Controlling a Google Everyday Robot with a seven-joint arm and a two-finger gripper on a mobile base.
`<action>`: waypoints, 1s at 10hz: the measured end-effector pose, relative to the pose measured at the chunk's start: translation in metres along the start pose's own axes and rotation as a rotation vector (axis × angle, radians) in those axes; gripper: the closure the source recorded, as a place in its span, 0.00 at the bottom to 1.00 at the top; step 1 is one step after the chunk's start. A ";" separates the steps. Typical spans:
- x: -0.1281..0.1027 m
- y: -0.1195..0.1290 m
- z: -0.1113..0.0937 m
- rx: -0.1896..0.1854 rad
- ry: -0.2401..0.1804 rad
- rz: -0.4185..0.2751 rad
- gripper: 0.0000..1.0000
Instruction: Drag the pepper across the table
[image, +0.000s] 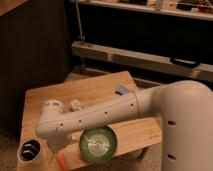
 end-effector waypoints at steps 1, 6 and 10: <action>0.003 -0.003 0.009 0.015 -0.004 0.000 0.20; 0.009 -0.020 0.046 0.065 -0.024 0.002 0.20; 0.014 -0.036 0.064 0.072 -0.045 -0.006 0.42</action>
